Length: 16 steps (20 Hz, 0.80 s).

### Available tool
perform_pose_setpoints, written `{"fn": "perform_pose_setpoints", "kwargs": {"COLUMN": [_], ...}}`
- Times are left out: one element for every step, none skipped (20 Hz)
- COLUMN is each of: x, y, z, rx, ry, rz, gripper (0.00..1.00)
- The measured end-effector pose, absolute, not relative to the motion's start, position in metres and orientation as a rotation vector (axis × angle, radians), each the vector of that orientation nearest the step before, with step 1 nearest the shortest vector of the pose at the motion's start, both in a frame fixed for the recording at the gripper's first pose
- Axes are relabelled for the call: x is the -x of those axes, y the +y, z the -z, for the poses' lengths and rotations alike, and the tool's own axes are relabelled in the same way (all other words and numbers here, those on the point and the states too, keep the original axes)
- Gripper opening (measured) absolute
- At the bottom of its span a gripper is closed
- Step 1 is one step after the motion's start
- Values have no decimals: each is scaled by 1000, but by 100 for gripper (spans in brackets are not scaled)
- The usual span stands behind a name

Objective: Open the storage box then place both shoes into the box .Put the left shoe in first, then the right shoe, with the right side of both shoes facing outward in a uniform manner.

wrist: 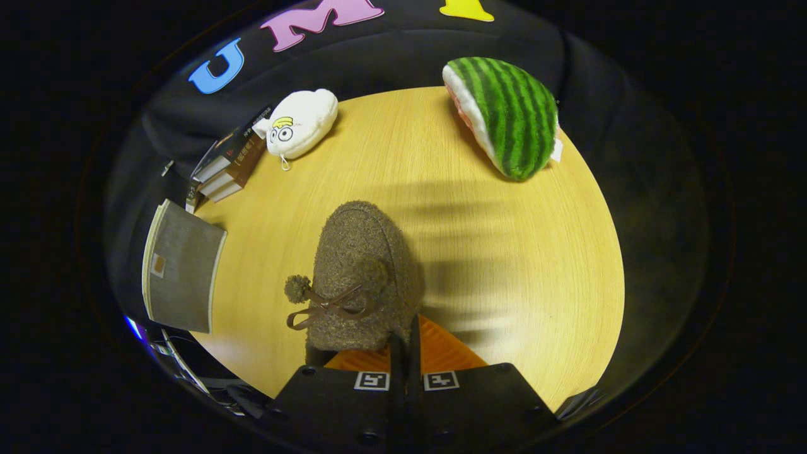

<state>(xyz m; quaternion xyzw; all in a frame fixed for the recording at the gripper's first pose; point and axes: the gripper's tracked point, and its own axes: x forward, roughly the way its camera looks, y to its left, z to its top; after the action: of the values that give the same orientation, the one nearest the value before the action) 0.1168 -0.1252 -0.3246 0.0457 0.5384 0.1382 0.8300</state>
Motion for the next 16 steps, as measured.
{"fn": "perform_pose_setpoints", "kwargs": {"x": [-112, -108, -102, -97, -93, -89, -85, -83, -80, -77, -74, -73, -69, -67, -65, -63], "y": [-120, -112, -104, -95, -86, -76, -62, -49, -38, -25, -10, 3, 21, 37, 55, 71], "z": [314, 304, 293, 283, 272, 261, 250, 240, 230, 217, 205, 195, 181, 169, 159, 150], "rx": [-121, -149, -172, -180, -183, -186, -194, -195, -193, -195, -203, -218, -240, -265, -295, -323], "ry": [1142, 1142, 1143, 1140, 1129, 1118, 1108, 1094, 1080, 1064, 1049, 1037, 1022, 1011, 1006, 1001], "rz": [-286, -283, -280, -276, -277, -280, -287, -295, -301, -306, -313, -323, -337, -348, -354, -363], "gripper": [5, 5, 5, 5, 5, 5, 5, 5, 5, 5, 5, 5, 5, 5, 5, 5]}}
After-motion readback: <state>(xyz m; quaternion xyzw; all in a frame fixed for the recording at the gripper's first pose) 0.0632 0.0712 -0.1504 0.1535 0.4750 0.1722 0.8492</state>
